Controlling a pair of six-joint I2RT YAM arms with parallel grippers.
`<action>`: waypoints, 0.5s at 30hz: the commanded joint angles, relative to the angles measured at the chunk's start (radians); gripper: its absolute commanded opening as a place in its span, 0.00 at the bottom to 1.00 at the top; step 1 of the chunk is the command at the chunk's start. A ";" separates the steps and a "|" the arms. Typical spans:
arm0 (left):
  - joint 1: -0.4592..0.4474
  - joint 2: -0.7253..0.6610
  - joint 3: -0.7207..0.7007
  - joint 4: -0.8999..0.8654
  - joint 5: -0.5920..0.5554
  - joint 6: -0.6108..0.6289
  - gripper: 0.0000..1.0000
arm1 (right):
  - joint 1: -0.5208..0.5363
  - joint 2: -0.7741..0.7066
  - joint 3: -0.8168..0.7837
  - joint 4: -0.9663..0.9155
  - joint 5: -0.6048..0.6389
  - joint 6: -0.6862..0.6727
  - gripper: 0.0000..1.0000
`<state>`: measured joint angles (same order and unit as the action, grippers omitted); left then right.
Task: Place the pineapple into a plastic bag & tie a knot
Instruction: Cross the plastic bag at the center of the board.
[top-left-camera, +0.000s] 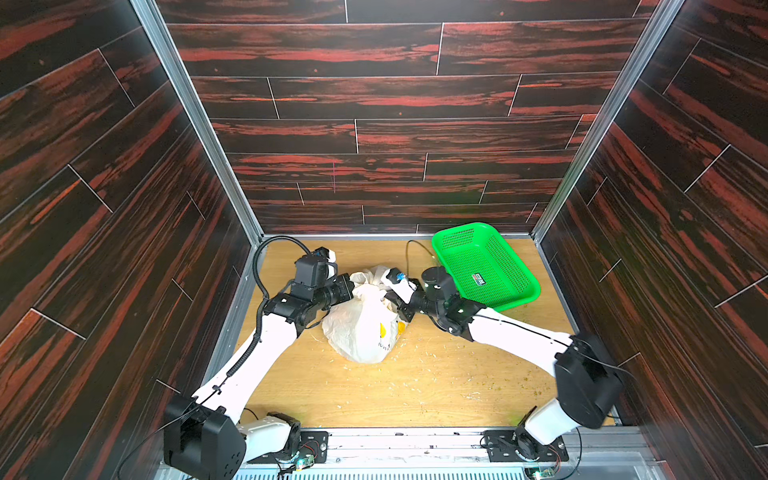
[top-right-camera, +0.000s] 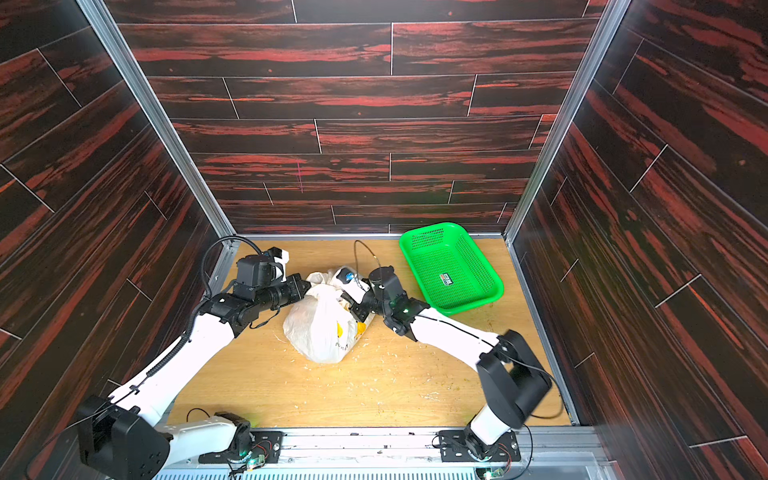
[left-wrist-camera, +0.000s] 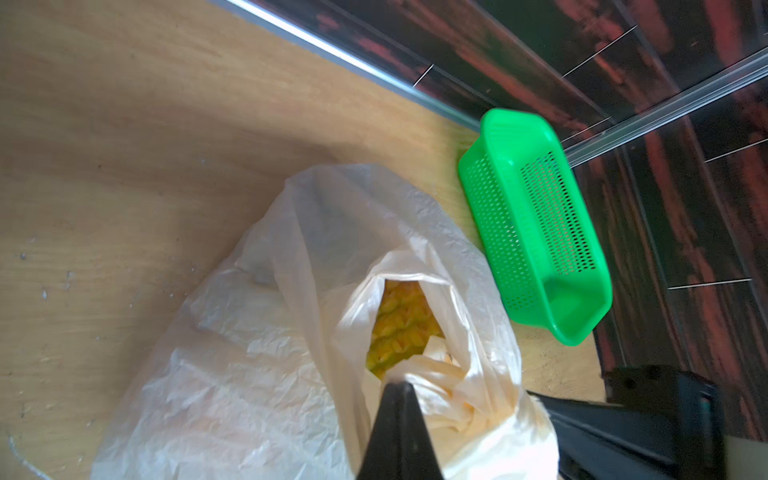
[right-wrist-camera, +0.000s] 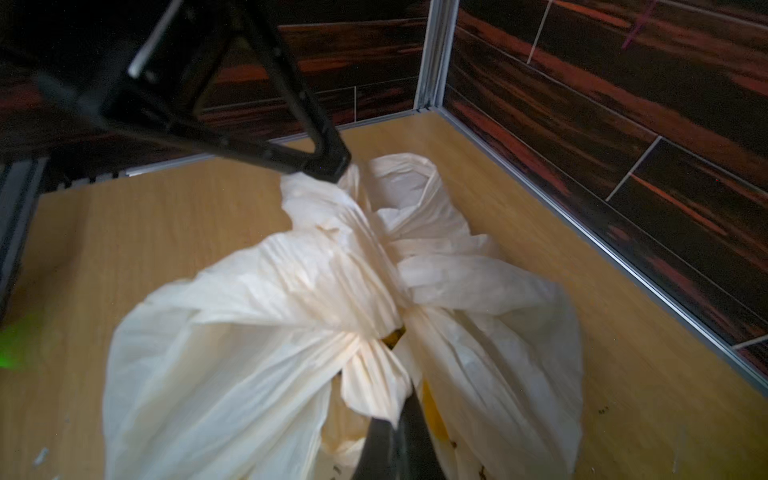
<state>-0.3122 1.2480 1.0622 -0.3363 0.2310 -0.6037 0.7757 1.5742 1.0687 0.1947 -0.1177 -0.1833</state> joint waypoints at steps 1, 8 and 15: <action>0.006 -0.036 0.019 0.031 -0.047 -0.020 0.00 | 0.002 -0.037 -0.024 -0.028 0.112 0.174 0.00; 0.005 -0.053 0.021 0.050 -0.036 -0.031 0.00 | 0.010 -0.048 -0.009 -0.025 0.268 0.276 0.00; 0.004 -0.121 -0.024 0.116 -0.083 -0.052 0.00 | 0.015 -0.108 -0.033 -0.047 0.334 0.347 0.00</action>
<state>-0.3275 1.1870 1.0557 -0.2695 0.2432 -0.6460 0.8032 1.5223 1.0561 0.1772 0.1028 0.1020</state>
